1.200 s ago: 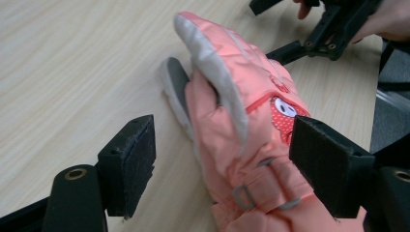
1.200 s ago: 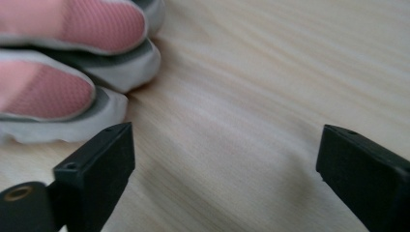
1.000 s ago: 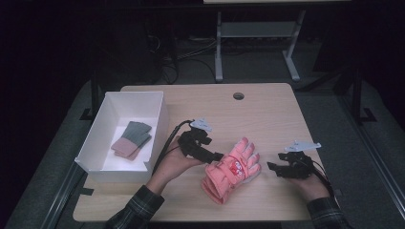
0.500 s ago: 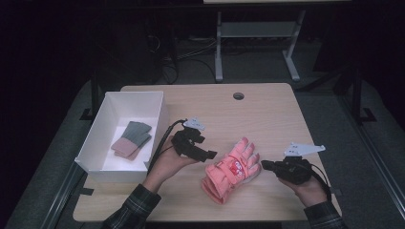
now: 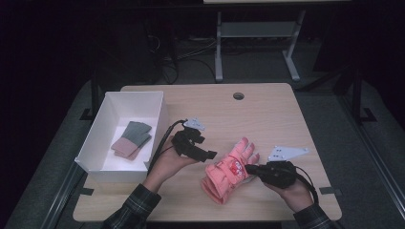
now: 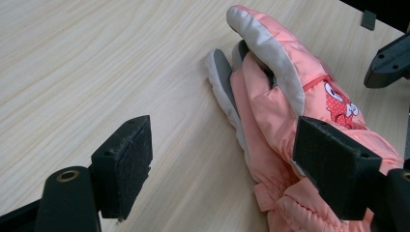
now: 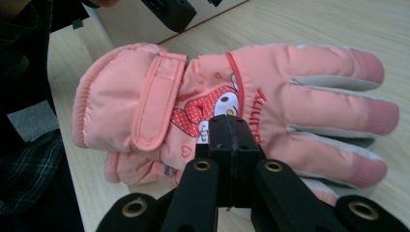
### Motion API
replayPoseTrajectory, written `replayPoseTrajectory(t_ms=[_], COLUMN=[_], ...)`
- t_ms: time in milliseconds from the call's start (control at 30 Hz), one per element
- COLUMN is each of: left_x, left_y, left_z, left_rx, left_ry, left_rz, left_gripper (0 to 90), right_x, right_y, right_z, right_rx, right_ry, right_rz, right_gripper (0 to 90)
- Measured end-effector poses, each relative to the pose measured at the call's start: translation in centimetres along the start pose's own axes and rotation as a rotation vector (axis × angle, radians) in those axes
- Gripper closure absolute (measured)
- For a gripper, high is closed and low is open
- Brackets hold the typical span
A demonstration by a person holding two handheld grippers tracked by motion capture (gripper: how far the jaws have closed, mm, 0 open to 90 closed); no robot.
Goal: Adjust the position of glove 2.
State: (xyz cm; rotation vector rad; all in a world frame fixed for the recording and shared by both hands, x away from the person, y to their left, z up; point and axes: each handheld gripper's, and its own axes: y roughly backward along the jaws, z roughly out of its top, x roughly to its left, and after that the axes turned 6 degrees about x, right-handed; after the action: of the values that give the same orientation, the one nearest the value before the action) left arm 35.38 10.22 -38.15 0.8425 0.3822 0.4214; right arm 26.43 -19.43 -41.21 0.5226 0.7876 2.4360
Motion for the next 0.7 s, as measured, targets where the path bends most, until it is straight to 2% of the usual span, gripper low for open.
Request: replayPoseTrajectory(t_ms=[167,400,533,567,700], left_x=[0.0,-0.1,-0.1,0.0,-0.2], left_y=[0.0,0.0,0.0,0.0,-0.1], left_z=[0.0,0.0,0.0,0.0,0.0], left_rx=[0.0,-0.008,-0.006,0.002,-0.004], left_ry=[0.0,0.016,0.013,0.005,0.015], left_rz=[0.001,0.0,-0.002,-0.001,-0.006], left_gripper=[21.4,21.4,21.4,21.4,21.4], right_x=[0.2,-0.3,-0.7,-0.9,-0.9], right_y=[-0.5,-1.0,-1.7,-1.9,-2.8], right_z=[0.3,0.3,0.2,0.2,0.1], right_rx=[-0.003,0.009,0.038,0.043,0.075], right_ry=[0.012,0.005,-0.011,-0.002,0.005], right_rz=[-0.004,-0.04,-0.043,-0.046,-0.049], right_gripper=[90.0,90.0,90.0,90.0,90.0])
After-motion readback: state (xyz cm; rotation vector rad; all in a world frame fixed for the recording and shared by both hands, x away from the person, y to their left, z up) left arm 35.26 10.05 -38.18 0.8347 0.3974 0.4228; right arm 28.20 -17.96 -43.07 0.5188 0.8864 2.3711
